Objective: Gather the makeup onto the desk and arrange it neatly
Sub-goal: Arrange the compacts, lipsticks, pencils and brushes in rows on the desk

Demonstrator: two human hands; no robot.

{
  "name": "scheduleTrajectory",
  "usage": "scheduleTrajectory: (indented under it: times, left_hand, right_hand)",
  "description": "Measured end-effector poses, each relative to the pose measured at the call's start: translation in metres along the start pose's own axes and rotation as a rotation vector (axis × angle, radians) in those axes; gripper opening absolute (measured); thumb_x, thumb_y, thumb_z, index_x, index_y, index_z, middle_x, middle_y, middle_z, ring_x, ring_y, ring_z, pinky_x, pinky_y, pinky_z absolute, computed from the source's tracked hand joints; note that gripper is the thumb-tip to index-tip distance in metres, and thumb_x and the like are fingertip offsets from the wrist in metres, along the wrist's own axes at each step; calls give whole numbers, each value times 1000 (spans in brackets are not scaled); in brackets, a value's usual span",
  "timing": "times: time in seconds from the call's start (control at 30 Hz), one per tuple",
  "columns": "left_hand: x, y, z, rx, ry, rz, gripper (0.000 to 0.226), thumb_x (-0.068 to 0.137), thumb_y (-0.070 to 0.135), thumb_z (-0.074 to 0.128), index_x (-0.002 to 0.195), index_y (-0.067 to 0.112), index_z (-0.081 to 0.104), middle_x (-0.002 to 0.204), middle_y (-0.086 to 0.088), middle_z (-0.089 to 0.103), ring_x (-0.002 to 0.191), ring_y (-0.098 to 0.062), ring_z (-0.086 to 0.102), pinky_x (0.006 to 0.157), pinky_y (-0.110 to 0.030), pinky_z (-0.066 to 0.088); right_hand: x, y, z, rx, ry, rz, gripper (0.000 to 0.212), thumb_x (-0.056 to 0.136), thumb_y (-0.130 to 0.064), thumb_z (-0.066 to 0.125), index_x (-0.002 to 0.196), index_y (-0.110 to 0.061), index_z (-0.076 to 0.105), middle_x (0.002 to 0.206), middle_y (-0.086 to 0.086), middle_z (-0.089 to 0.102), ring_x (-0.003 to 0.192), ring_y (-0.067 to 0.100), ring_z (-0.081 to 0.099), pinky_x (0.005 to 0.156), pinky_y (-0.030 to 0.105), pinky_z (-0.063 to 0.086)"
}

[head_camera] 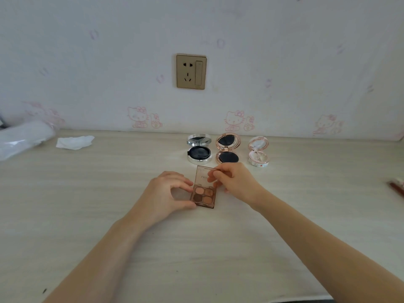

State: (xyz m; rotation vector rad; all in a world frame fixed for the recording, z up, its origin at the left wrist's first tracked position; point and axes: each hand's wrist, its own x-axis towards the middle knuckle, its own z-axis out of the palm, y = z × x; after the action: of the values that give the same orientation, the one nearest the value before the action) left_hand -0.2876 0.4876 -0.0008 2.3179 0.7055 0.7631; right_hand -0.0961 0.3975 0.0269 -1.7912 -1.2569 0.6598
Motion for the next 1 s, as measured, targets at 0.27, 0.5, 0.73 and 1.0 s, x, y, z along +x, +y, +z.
scheduleTrajectory:
  times: [0.27,0.5,0.73,1.0]
  left_hand:
    - [-3,-2,2,-24,34,24,33,54,27,92,83,24,78,95,23,69,106,1,55,94,-12,39]
    - [-4,1,3,-3,23,59,29,56,26,91,82,21,79,95,21,70,107,-5,55,94,-16,41]
    - [-4,2,5,14,43,86,28,58,26,90,82,17,80,94,17,71,100,-10,58,89,-20,44]
    - [-4,1,5,19,53,91,28,58,27,90,82,18,79,94,15,72,98,-7,59,88,-22,47]
  right_hand:
    - [6,-3,1,-19,-43,-8,19,96,-12,51,100,-6,69,93,6,74,77,14,66,52,14,45]
    - [6,-2,1,32,-66,-18,20,96,-20,52,98,-10,69,93,1,73,83,14,68,66,28,54]
    - [0,11,4,-45,-35,-112,21,98,-21,48,101,-27,68,94,-9,72,90,7,66,80,29,54]
    - [-2,7,0,-100,6,-116,24,96,-26,53,117,-24,64,107,-11,69,103,3,61,91,27,49]
